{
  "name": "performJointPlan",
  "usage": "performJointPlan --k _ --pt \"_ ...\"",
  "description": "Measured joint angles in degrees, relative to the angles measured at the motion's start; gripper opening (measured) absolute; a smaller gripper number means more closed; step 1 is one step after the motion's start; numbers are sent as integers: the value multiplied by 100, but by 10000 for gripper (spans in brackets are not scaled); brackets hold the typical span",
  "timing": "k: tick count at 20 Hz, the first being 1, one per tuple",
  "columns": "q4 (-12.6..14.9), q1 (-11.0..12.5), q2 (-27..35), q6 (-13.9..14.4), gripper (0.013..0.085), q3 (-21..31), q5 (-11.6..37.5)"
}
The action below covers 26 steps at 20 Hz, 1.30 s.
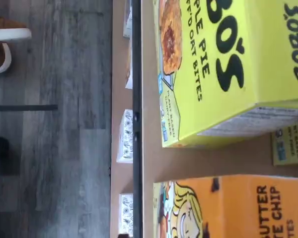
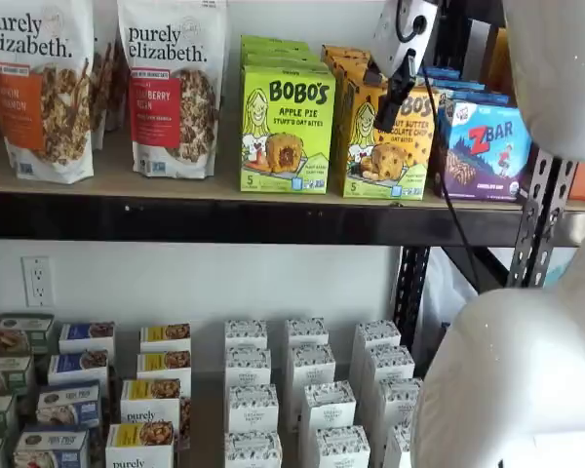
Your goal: Pick up the orange box on the top shelf, the fifth box from the left
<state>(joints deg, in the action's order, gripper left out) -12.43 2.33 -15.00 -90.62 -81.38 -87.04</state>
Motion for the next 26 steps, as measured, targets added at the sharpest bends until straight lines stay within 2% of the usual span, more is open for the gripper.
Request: performJointPlan --k 5,7,10,11,12,13,16,17,26 --pt "9 -16 30 15 850 -29 -26" --pt "-20 -8 26 12 770 -23 -13" --pt "-45 2 25 6 730 -26 -7" --pt "-49 5 24 3 690 -26 -4" --pt "-56 10 20 -1 690 -22 4" --pt "-60 14 17 -4 650 -20 10" --pt "-73 27 12 -15 610 -19 18" --pt "-77 30 11 -17 570 -19 18" --pt "-43 18 -1 -10 570 -13 63"
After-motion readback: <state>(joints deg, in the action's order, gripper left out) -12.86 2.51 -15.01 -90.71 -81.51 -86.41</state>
